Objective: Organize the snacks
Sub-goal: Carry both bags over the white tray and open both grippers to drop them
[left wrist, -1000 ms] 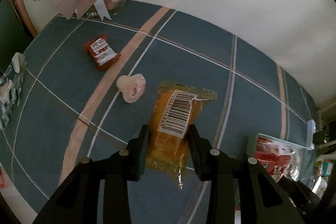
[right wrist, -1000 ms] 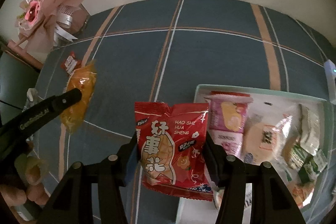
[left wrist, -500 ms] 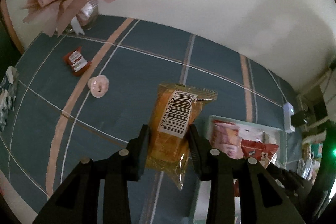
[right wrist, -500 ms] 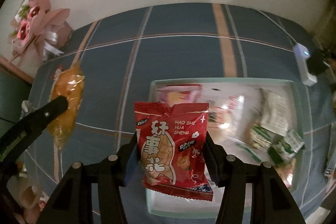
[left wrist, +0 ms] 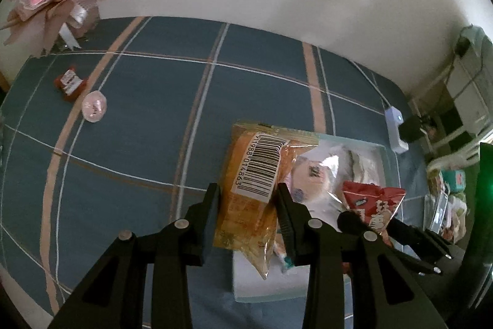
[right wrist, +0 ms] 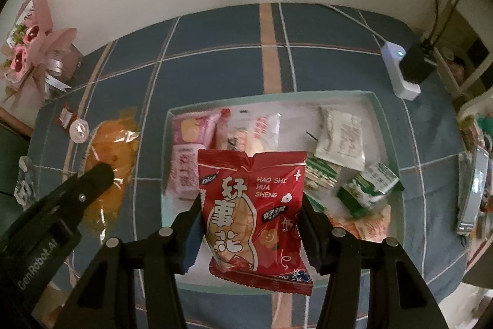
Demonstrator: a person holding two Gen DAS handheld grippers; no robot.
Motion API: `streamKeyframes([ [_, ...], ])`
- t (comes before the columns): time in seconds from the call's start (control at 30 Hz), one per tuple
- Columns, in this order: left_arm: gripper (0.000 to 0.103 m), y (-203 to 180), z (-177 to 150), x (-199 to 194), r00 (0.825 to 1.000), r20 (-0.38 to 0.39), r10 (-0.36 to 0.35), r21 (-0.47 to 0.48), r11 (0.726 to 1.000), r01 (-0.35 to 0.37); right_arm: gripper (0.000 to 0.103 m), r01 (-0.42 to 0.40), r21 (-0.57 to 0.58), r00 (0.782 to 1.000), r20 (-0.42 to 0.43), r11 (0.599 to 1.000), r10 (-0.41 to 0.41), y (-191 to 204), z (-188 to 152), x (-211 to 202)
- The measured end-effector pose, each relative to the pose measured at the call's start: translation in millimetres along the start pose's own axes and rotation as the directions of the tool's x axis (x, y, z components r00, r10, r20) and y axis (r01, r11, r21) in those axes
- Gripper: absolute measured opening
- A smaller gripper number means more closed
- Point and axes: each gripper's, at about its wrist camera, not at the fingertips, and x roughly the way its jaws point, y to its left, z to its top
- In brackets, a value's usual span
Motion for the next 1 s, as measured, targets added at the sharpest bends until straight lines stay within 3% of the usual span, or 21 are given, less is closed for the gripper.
streamKeyframes([
  [0.27,0.038,-24.7,-15.4,13.4,1.0,-0.029,-0.003,0.043,0.999,0.004,0.058,0.005,0.028,1.0,-0.019,1.0,-0.005,-23.5,-11.5,3.8],
  [0.47,0.038,-41.0,-24.4,32.2,0.996,-0.084,-0.013,0.066,0.998,0.019,0.058,0.062,0.06,0.994,-0.096,0.996,-0.056,-47.6,-16.6,27.8],
  [0.63,0.038,-51.9,-31.5,43.0,0.992,-0.127,-0.022,0.086,0.996,0.033,0.059,0.062,0.103,0.987,-0.152,0.993,-0.046,-64.4,-21.8,44.8],
  [0.7,0.038,-51.5,-32.9,46.3,0.988,-0.148,-0.042,0.069,0.996,0.052,0.064,0.064,0.116,0.986,-0.16,0.991,-0.044,-68.0,-22.2,46.2],
  [0.77,0.041,-49.6,-33.0,48.0,0.985,-0.163,-0.054,0.052,0.997,0.064,0.079,0.066,0.129,0.987,-0.157,0.989,-0.045,-71.7,-21.9,45.8],
  [0.87,0.042,-45.0,-32.8,47.0,0.986,-0.162,-0.046,0.037,0.998,0.053,0.08,0.079,0.129,0.987,-0.151,0.988,-0.06,-74.2,-22.0,43.9],
  [0.9,0.043,-42.3,-31.8,45.5,0.986,-0.159,-0.048,0.027,0.998,0.053,0.08,0.077,0.13,0.987,-0.151,0.989,-0.057,-74.6,-22.2,43.6],
  [1.0,0.062,-33.5,-28.6,43.5,0.987,-0.152,-0.053,-0.013,0.999,0.051,0.082,0.075,0.127,0.987,-0.151,0.989,-0.055,-73.8,-20.8,44.2],
])
